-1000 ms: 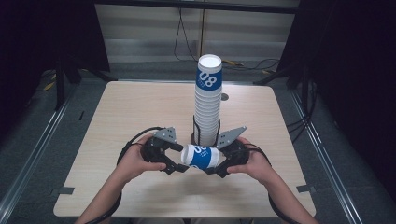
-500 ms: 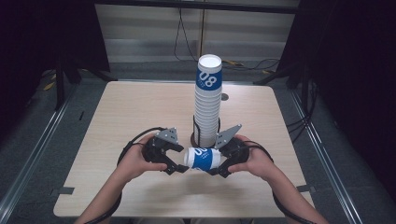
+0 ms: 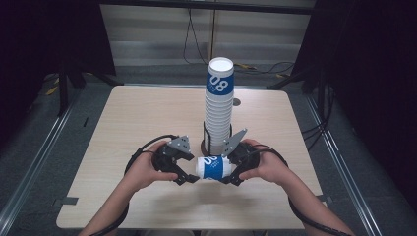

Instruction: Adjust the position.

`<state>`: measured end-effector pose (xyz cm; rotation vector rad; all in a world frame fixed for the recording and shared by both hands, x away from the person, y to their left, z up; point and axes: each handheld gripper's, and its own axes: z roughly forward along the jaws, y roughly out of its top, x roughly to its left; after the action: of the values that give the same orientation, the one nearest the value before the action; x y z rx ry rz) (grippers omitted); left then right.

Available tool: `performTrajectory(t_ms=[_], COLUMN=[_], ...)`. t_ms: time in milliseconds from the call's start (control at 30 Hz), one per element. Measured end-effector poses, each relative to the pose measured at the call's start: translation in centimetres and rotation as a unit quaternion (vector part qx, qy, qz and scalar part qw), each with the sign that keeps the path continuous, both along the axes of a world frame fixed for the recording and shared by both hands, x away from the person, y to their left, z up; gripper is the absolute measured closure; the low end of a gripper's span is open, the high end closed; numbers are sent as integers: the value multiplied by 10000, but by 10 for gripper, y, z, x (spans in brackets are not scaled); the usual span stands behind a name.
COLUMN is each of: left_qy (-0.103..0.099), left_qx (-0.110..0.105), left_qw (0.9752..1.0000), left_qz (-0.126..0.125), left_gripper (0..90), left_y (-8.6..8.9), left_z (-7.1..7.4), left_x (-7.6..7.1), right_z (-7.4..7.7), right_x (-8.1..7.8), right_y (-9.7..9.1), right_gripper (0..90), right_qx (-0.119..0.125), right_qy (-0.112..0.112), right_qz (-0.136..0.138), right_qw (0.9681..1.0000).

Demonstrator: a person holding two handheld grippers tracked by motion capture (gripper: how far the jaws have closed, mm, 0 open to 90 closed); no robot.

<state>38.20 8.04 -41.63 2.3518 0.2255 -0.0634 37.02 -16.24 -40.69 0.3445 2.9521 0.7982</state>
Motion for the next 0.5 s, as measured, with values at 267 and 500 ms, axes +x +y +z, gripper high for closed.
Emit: performTrajectory(t_ms=[267,500], left_qy=[-5,-8], left_qx=[106,210], left_qw=[9999,9997], left_qz=[-26,-78], left_gripper=[203,200], left_y=[-2,-4], left_z=[-1,-1], left_x=[-1,-2], right_z=[3,7], right_x=[3,4], right_y=[3,6], right_gripper=[185,184], right_qx=[-199,-300], right_qy=[-26,-57], right_qz=[92,130], right_qw=[9998,9994])
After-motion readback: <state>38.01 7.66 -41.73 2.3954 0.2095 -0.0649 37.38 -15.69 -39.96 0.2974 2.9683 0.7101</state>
